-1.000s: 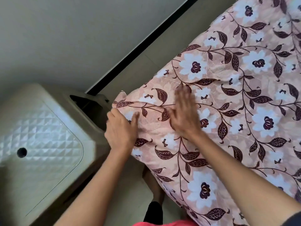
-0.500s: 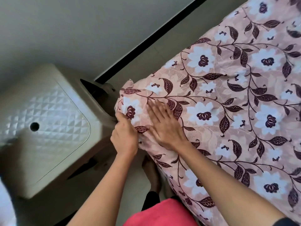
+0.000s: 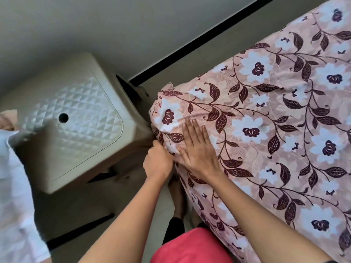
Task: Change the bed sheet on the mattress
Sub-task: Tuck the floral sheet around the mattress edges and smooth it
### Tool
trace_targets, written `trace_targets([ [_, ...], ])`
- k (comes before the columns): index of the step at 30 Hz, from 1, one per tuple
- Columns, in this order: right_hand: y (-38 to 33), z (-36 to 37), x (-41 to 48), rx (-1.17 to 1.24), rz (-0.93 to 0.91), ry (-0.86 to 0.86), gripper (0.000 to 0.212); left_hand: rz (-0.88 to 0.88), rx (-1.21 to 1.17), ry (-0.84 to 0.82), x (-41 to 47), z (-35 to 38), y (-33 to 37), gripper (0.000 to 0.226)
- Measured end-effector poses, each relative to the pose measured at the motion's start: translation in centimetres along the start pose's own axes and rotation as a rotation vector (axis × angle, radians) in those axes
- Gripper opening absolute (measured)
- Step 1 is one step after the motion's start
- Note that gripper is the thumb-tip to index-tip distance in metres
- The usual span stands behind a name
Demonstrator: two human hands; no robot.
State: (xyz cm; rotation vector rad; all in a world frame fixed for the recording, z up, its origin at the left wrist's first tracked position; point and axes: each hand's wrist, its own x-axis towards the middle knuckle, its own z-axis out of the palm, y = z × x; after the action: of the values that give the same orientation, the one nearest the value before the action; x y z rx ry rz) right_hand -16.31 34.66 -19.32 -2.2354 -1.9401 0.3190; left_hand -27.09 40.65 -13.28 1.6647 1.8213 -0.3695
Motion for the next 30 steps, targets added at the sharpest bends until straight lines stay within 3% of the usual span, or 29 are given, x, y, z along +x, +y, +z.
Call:
trace_targets([
  [2,1.4,-0.5,-0.6,0.012,0.16,-0.006,0.069,0.085,0.031,0.034,-0.1,0.2,-0.4,0.03],
  [4,1.8,-0.5,-1.1,0.005,0.255,-0.03,0.069,0.182,0.031,0.104,-0.1,0.8,-0.9,0.047],
  [7,0.8,0.4,-1.2,-0.041,0.184,-0.047,0.068,0.356,0.165,0.141,0.0,2.0,-1.9,0.079],
  [10,-0.2,0.8,-1.1,-0.057,0.058,-0.032,0.068,0.413,0.311,0.03,0.6,3.3,-3.1,0.091],
  [13,-0.2,1.0,-3.4,-0.073,0.047,0.019,0.068,0.28,0.481,-0.173,1.2,3.7,-3.8,0.079],
  [17,-0.9,2.2,-10.9,-0.084,0.376,0.105,0.072,0.413,0.492,-0.182,-0.3,4.1,-5.2,0.05],
  [21,-3.4,3.6,-15.6,-0.263,0.246,0.093,0.067,0.462,0.483,-0.21,-2.3,5.3,-7.3,0.035],
  [25,-4.9,4.6,-18.2,-0.38,0.096,0.073,0.067,0.42,0.44,-0.204,-3.1,6.5,-9.5,0.037],
  [27,-5.5,5.6,-18.7,-0.469,-0.025,0.091,0.055,0.402,0.355,-0.188,-2.6,7.1,-10.2,0.037],
  [30,-5.3,7.1,-17.9,-0.58,-0.053,0.126,0.052,0.369,0.201,-0.153,-1.1,7.9,-10.2,0.044],
])
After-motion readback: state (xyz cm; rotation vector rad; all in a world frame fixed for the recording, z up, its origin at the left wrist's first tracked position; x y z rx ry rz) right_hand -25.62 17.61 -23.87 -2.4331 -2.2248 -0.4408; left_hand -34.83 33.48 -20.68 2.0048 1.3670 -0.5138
